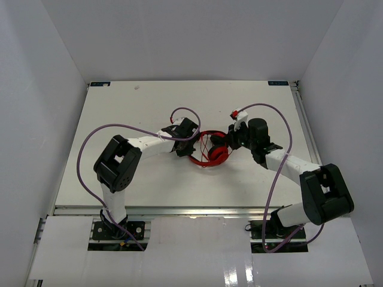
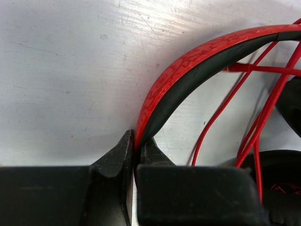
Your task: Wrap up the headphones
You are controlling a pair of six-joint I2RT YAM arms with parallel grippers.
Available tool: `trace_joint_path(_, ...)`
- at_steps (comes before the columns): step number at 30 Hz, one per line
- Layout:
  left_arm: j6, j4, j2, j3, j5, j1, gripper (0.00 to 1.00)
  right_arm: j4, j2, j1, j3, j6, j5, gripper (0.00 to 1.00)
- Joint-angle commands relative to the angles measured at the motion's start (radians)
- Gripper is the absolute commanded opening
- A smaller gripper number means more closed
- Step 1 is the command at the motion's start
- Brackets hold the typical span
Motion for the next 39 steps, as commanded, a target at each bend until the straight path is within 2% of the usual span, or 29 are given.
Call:
trace_joint_path(1, -0.008, -0.003, -0.031, -0.017, 0.045, 0.0, 0.0, 0.1, -0.012, -0.018, -0.015, 0.127, 0.102, 0.08)
trace_joint_path(10, -0.003, -0.003, -0.017, -0.006, 0.052, 0.0, 0.0, 0.081, 0.009, 0.036, 0.036, 0.069, -0.059, 0.08)
trace_joint_path(15, 0.0, -0.004, -0.016, -0.001, 0.054, 0.0, 0.0, 0.066, 0.003, 0.081, 0.056, 0.022, -0.095, 0.08)
trace_joint_path(19, 0.004, -0.003, -0.017, 0.004, 0.056, 0.0, 0.1, 0.055, 0.001, 0.082, 0.058, -0.004, -0.125, 0.11)
trace_joint_path(24, 0.005, -0.006, -0.024, 0.006, 0.061, 0.001, 0.33, 0.029, -0.017, 0.083, 0.067, -0.026, -0.135, 0.32)
trace_joint_path(27, 0.007, -0.014, -0.04, 0.007, 0.056, 0.002, 0.56, 0.008, -0.057, 0.08, 0.07, -0.052, -0.144, 0.54)
trace_joint_path(30, 0.013, -0.022, -0.069, 0.003, 0.038, 0.0, 0.71, -0.03, -0.116, 0.069, 0.08, -0.078, -0.153, 0.71)
trace_joint_path(37, 0.057, -0.032, -0.186, -0.019, 0.012, -0.001, 0.84, -0.155, -0.241, 0.003, 0.096, -0.142, -0.188, 0.98)
trace_joint_path(39, 0.087, -0.027, -0.232, -0.05, 0.007, 0.0, 0.87, -0.189, -0.278, -0.017, 0.093, -0.161, -0.186, 0.92)
